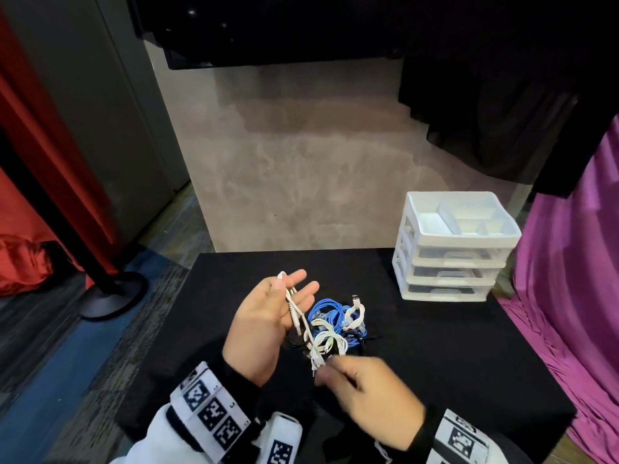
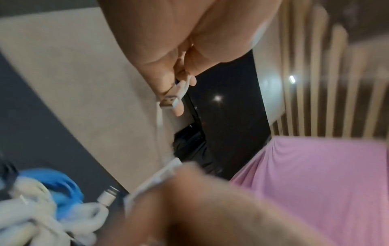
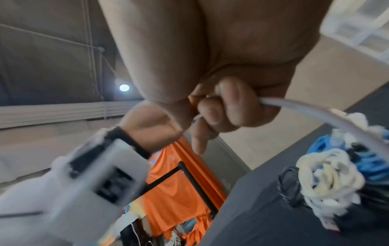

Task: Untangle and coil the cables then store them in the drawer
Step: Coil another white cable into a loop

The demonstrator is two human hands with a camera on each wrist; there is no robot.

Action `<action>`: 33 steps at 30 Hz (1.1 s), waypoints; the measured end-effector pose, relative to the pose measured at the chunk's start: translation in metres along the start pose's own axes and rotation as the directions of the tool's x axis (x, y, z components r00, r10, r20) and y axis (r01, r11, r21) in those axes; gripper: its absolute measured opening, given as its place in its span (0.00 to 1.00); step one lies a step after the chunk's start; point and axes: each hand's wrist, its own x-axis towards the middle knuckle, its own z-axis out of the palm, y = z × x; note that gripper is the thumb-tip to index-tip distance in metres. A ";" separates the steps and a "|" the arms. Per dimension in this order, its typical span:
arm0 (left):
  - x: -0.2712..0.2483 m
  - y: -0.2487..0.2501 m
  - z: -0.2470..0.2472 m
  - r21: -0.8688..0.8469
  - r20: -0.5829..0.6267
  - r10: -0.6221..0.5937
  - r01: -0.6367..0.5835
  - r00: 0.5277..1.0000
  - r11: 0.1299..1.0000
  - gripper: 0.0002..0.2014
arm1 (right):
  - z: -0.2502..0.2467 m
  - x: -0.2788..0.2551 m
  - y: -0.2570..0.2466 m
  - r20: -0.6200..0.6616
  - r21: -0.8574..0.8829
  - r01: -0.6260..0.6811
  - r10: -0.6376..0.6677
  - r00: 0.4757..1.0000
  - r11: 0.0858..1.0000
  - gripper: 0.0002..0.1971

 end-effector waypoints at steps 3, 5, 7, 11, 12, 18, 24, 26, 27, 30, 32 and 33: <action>0.002 -0.017 -0.008 0.318 0.009 0.087 -0.085 0.996 0.944 0.11 | -0.010 -0.003 -0.022 0.030 -0.054 0.098 -0.097 0.995 0.994 0.16; -0.002 -0.023 -0.013 0.457 0.093 0.086 -0.120 0.992 0.882 0.11 | -0.028 -0.002 -0.036 0.002 -0.056 0.154 -0.154 0.988 0.987 0.15; -0.009 -0.022 -0.016 0.546 0.190 0.052 -0.150 0.980 0.825 0.12 | -0.047 0.001 -0.042 -0.036 -0.030 0.171 -0.172 0.984 0.985 0.11; -0.025 -0.015 -0.011 0.653 0.356 -0.091 -0.178 0.930 0.736 0.15 | -0.076 0.011 -0.046 -0.111 0.049 0.153 -0.147 0.983 0.987 0.11; -0.030 -0.013 -0.007 0.650 0.391 -0.123 -0.179 0.912 0.739 0.16 | -0.081 0.014 -0.045 -0.121 0.058 0.156 -0.148 0.982 0.986 0.09; -0.040 -0.004 0.008 0.508 0.393 -0.081 -0.142 0.916 0.850 0.22 | -0.076 0.035 -0.006 -0.193 0.340 0.044 0.024 0.981 0.939 0.13; -0.029 0.009 0.011 0.177 0.124 -0.020 -0.002 0.992 0.984 0.18 | -0.015 0.010 0.018 -0.087 0.273 -0.105 0.133 0.987 0.956 0.13; -0.023 0.007 0.009 0.159 0.077 0.011 -0.023 0.997 0.987 0.17 | 0.002 -0.002 0.014 -0.023 0.227 -0.095 0.102 0.994 0.969 0.12; -0.019 0.003 0.008 0.219 0.068 0.036 -0.050 0.997 0.974 0.16 | 0.006 -0.008 0.009 -0.006 0.199 -0.069 0.071 0.997 0.978 0.12; -0.012 -0.017 -0.002 0.492 0.119 0.125 -0.167 0.985 0.854 0.13 | 0.001 -0.018 -0.012 0.008 0.109 0.032 -0.033 0.999 0.994 0.12; -0.011 -0.031 -0.014 0.648 0.187 0.137 -0.227 0.973 0.727 0.14 | -0.013 -0.019 -0.027 0.025 0.058 0.055 -0.057 0.998 0.997 0.10; -0.012 -0.036 -0.019 0.705 0.224 0.110 -0.239 0.968 0.668 0.15 | -0.023 -0.018 -0.032 0.031 0.040 0.064 -0.065 0.997 0.997 0.09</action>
